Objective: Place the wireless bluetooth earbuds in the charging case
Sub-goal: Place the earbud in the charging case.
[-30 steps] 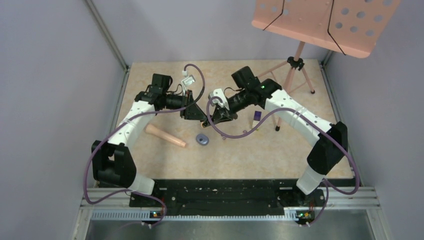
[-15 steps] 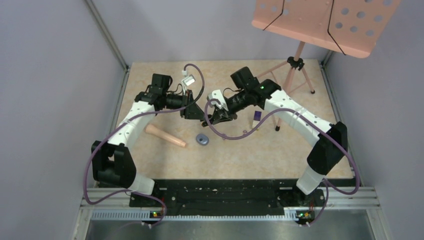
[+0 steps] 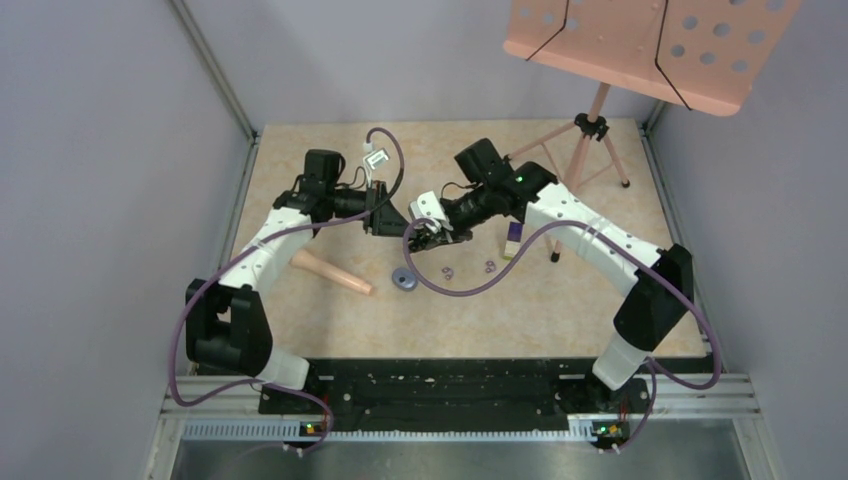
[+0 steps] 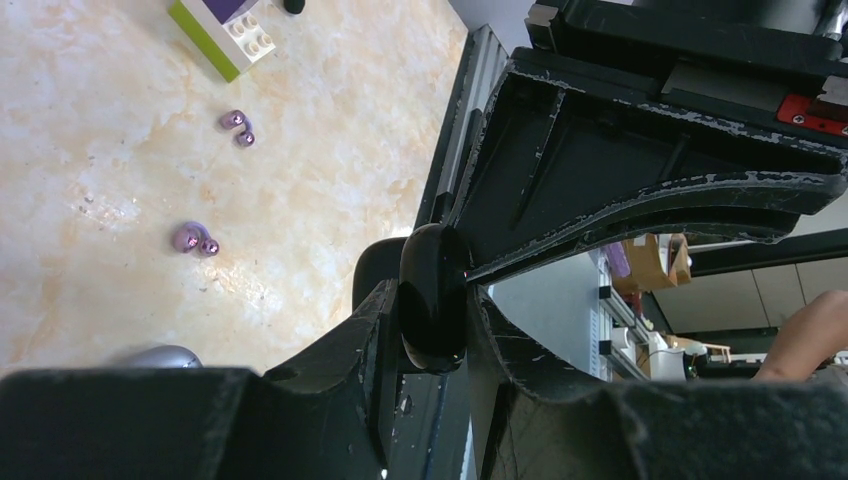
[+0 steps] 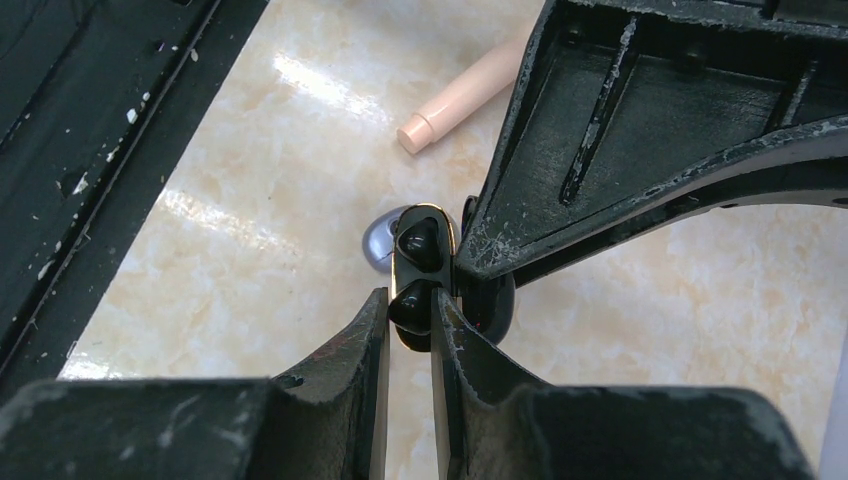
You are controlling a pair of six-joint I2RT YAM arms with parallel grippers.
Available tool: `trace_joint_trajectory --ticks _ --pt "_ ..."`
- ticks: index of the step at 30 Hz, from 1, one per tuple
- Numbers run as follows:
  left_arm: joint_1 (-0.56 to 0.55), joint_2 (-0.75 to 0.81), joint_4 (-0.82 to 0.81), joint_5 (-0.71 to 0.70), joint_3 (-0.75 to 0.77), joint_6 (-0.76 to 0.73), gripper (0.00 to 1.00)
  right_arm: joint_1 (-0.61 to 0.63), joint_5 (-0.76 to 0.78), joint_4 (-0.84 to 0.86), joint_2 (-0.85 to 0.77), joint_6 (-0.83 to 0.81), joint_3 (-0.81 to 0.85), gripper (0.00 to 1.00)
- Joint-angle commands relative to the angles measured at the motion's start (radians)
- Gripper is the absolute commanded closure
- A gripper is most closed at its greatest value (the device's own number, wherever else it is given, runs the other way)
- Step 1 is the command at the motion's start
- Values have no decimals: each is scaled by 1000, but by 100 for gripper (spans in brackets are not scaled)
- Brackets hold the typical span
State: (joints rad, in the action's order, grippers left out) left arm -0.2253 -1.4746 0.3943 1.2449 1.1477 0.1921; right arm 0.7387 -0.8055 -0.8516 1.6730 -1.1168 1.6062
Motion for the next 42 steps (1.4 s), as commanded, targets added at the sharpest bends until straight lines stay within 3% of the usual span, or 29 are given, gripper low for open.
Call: trace_joint_trajectory --ticks 1,10,21,23,27,31,36,42 --pt "-15 37 -61 104 -7 37 100 11 15 -2 -12 -64 16 97" --pt "-16 32 -51 102 -13 23 100 12 -19 -1 -62 -75 50 70" --pt "-14 -4 -44 89 -9 -3 100 9 -6 49 -199 2 9 55" --pt "-14 -12 -36 91 -5 -12 100 -1 16 86 -241 66 -35 51" --pt "-14 -20 -35 112 23 -23 100 -69 56 301 -316 380 -178 43" --pt "-14 -28 5 131 76 -87 100 -145 -41 348 -288 563 -233 46" --pt "-16 -43 7 161 123 -119 100 -157 -166 315 -190 576 -208 51" --pt "-19 -61 1 183 166 -120 100 -156 -233 324 -116 583 -157 48"
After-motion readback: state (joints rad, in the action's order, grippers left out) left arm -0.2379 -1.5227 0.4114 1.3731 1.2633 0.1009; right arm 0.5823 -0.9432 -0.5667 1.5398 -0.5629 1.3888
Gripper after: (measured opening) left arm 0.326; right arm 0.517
